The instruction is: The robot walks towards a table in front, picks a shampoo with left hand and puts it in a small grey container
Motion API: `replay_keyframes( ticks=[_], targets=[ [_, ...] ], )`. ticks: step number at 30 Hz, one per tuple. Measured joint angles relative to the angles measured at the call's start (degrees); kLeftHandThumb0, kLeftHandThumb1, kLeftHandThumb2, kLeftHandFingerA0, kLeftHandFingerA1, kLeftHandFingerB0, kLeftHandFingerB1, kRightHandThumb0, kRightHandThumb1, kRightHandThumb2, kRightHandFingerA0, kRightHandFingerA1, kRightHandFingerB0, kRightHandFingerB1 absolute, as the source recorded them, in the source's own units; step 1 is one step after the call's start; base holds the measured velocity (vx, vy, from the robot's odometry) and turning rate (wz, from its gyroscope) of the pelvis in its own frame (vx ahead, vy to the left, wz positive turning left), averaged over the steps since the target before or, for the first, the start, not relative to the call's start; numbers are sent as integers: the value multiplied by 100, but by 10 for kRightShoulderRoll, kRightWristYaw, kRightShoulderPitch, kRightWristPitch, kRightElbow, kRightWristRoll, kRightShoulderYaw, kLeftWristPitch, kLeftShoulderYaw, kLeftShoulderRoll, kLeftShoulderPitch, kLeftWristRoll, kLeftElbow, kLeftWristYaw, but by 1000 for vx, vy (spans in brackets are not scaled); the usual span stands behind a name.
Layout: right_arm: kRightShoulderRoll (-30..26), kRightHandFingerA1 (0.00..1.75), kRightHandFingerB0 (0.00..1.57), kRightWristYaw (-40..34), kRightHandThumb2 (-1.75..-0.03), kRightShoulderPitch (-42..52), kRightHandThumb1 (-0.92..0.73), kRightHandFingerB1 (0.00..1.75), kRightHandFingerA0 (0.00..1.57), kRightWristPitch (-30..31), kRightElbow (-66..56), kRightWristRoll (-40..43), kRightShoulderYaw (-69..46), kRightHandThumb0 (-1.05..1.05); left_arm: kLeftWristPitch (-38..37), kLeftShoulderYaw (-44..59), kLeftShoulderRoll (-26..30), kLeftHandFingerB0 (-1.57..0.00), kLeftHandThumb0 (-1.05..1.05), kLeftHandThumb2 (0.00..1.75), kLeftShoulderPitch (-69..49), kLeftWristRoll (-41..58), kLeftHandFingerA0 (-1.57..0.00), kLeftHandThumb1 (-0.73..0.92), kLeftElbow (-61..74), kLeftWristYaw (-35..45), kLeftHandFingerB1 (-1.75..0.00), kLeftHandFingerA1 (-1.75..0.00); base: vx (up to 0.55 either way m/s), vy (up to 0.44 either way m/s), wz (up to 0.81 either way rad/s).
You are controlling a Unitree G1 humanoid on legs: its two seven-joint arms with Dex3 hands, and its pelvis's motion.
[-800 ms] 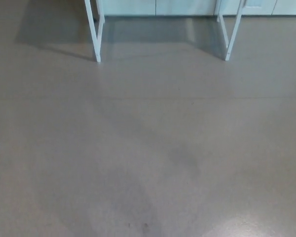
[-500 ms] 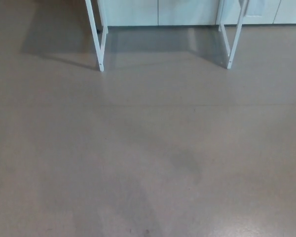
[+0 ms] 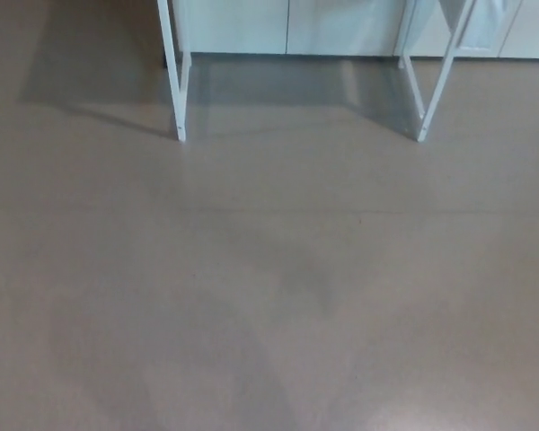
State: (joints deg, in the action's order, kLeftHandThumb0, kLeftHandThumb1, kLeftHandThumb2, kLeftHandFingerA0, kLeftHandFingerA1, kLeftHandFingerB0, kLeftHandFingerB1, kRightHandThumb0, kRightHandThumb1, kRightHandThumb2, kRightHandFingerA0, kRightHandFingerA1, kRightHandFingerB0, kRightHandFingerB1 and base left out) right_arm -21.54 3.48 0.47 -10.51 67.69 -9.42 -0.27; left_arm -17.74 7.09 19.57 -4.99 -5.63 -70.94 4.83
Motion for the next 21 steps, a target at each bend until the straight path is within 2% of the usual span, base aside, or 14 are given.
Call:
replay_keyframes(
  ticks=[4,9,15,16,17,18,19,20,21],
  targets=[
    [5,52,33,1,-73,-1,-57,42,56,-2,3,-1,4,-36,0,-11,3,-30,-34,58,3,-2,-49,58,-2,-4,-33,-40,336,-213,11],
    [-4,53,33,2,-73,-14,-57,42,59,-3,5,-1,5,-37,0,-21,-1,-28,-32,57,12,-4,-52,58,-1,-5,-33,-47,299,-119,11],
    [-5,53,35,2,-74,-15,-58,43,57,-3,10,-3,13,-37,0,-20,-1,-30,-31,57,2,-2,-49,58,-1,-4,-34,-43,323,3,-13],
    [-5,52,35,2,-73,-14,-58,43,56,-3,10,-4,15,-37,0,-20,-1,-17,-22,91,1,-2,-41,41,-1,-4,-51,-62,276,85,-14],
    [-5,52,35,2,-73,-13,-58,43,56,-3,11,-4,17,-37,0,-20,-1,-17,-22,91,0,-2,-41,41,-1,-4,-51,-62,409,104,-20],
    [-5,53,36,3,-73,-12,-57,43,57,-2,13,-5,18,-38,0,-20,-1,-31,-33,57,0,-2,-51,59,-1,-4,-33,-44,499,154,-13],
    [-5,53,36,3,-73,-11,-57,43,56,-2,14,-5,19,-38,0,-20,-1,-31,-32,57,0,-2,-50,58,-1,-4,-34,-44,595,162,-1],
    [-4,52,36,3,-73,-14,-57,43,55,-2,14,-5,20,-37,-1,-20,2,-18,-23,91,2,-2,-41,40,-1,-4,-52,-63,501,109,15],
    [-5,52,36,4,-73,-18,-57,43,55,-2,15,-5,20,-37,-2,-21,1,-18,-23,91,5,-2,-41,40,1,-4,-52,-63,482,136,-65]
  ],
)
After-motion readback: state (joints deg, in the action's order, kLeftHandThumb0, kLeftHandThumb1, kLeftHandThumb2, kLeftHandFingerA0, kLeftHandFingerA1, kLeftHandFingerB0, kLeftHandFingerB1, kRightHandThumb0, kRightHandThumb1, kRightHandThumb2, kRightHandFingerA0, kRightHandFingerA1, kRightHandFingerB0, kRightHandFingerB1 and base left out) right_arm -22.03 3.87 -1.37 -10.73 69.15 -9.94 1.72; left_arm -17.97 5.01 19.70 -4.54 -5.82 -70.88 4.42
